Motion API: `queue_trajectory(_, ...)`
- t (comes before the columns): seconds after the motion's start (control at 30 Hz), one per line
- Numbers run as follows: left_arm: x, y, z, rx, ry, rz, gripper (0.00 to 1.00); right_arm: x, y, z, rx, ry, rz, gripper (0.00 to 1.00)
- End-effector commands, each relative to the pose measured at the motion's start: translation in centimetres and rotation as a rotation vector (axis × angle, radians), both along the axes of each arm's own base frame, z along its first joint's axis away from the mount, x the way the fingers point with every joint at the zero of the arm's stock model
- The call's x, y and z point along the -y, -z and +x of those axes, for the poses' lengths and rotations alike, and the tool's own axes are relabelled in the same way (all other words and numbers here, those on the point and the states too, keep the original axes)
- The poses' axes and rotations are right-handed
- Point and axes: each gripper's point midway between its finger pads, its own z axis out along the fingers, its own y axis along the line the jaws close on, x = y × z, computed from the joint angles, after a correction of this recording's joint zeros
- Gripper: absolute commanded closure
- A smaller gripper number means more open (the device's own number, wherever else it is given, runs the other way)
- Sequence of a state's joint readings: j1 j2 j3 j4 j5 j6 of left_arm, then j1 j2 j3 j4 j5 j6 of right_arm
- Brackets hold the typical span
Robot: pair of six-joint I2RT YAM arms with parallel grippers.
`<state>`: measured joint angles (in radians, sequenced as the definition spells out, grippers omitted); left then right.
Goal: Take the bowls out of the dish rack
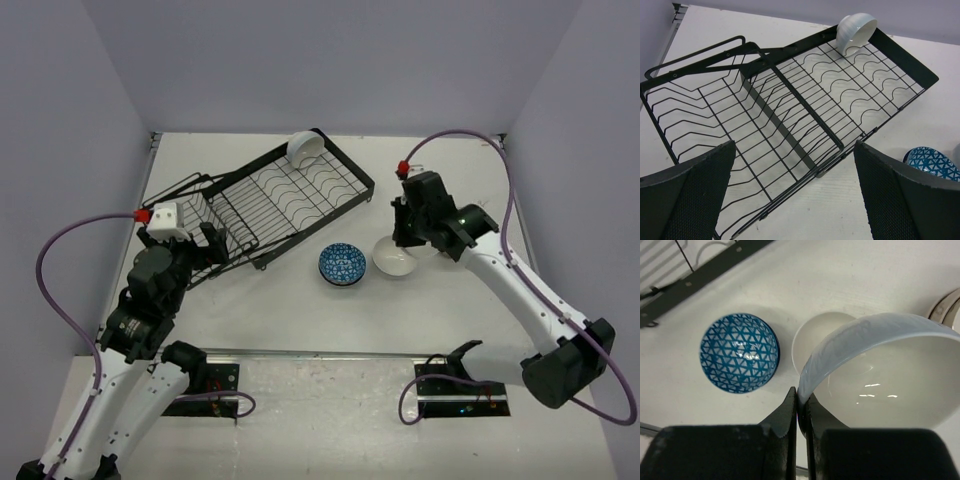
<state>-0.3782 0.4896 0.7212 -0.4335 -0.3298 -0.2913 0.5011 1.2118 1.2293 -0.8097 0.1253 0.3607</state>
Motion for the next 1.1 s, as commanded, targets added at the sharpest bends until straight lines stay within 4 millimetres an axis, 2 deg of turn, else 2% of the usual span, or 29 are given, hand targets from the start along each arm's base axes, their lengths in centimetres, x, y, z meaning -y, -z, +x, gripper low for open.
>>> queue_trajectory(0.0,0.1,-0.2,0.5,0.017,0.013,0.017,0.0,0.8,2.2,-0.7,-0.054,-0.038,-0.168,1.0)
queue_trajectory(0.07,0.1,-0.1,0.5,0.017,0.013,0.017,0.0,0.0,3.9,-0.7,-0.105,-0.066,-0.197,1.0)
queue_trajectory(0.27,0.4,-0.1,0.5,0.017,0.029,0.017,0.0,-1.6,7.2,-0.5,-0.193,-0.126,-0.344,1.0)
queue_trajectory(0.4,0.3,-0.3,0.3,0.026,0.027,0.014,0.0,-2.1,8.7,0.0,-0.225,-0.153,-0.384,1.0)
queue_trajectory(0.53,0.5,-0.3,0.2,0.031,0.042,0.009,0.0,-2.7,9.5,0.4,-0.256,-0.176,-0.404,1.0)
queue_trajectory(0.7,1.0,-0.3,0.2,0.03,0.065,0.008,0.0,-2.4,10.9,0.8,-0.298,-0.17,-0.456,1.0)
queue_trajectory(0.97,0.9,-0.6,0.0,0.044,0.068,0.002,0.0,-2.6,11.8,1.1,-0.335,-0.173,-0.482,0.93)
queue_trajectory(1.0,0.9,-0.6,0.0,0.044,0.068,0.002,0.0,-2.7,11.9,1.1,-0.336,-0.172,-0.483,0.92)
queue_trajectory(1.07,0.9,-0.6,0.0,0.046,0.068,0.002,0.0,-2.6,11.7,1.0,-0.34,-0.165,-0.482,0.81)
